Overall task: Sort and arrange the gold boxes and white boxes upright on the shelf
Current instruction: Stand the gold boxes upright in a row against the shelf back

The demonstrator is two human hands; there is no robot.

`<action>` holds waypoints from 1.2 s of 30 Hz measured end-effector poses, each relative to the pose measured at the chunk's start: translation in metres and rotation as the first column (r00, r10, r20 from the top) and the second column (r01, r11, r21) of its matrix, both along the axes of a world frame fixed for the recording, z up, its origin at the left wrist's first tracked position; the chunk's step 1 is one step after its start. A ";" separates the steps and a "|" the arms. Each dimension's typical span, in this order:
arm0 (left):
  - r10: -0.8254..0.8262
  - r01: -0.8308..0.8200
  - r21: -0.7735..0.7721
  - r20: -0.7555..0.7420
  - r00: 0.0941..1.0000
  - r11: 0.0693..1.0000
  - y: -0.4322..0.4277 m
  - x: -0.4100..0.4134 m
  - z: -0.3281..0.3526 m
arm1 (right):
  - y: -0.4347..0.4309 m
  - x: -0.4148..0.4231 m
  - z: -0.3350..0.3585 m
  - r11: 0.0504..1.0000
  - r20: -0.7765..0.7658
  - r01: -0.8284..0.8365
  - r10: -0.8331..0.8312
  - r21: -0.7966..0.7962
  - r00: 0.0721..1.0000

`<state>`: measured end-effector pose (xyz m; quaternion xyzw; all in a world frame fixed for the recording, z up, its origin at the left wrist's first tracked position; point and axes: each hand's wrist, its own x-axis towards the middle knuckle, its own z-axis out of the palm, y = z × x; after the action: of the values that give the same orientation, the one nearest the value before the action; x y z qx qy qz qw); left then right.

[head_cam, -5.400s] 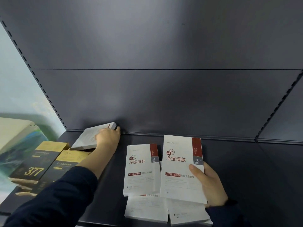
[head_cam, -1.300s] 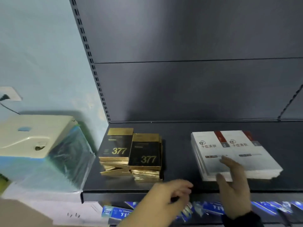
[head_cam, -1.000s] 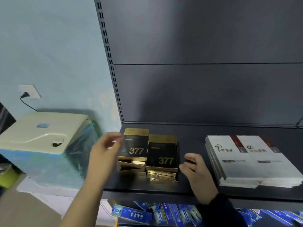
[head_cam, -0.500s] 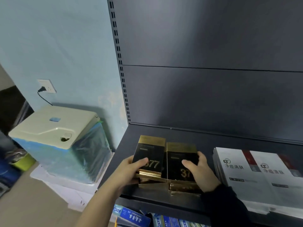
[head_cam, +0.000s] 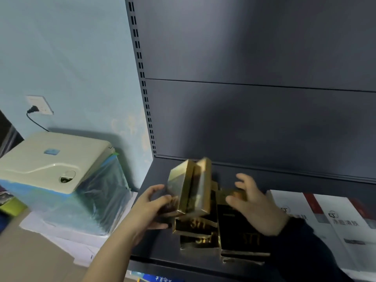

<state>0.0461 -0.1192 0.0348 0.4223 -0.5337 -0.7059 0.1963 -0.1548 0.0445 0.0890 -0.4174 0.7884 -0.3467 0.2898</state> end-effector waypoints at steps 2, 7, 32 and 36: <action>-0.043 0.043 -0.019 0.026 0.999 0.999 -0.003 -0.005 0.002 | -0.013 0.013 -0.006 0.987 -0.196 -0.116 0.136 0.111 0.971; -0.082 0.077 0.044 0.136 0.987 0.996 -0.006 -0.014 -0.003 | -0.028 0.025 -0.014 0.958 -0.401 -0.067 0.181 0.280 0.898; -0.078 0.110 0.190 -0.169 0.983 0.976 -0.016 -0.023 -0.003 | -0.078 -0.010 0.020 0.960 -0.072 -0.030 0.052 0.279 0.996; -0.100 0.126 0.141 -0.179 0.979 0.982 -0.009 -0.027 0.002 | -0.113 -0.006 0.007 0.973 0.372 0.008 -0.097 0.231 0.923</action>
<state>0.0193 -0.1284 0.0373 0.3428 -0.4829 -0.7880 0.1682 -0.1612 -0.0681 0.0961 -0.2850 0.7621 -0.3373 0.4734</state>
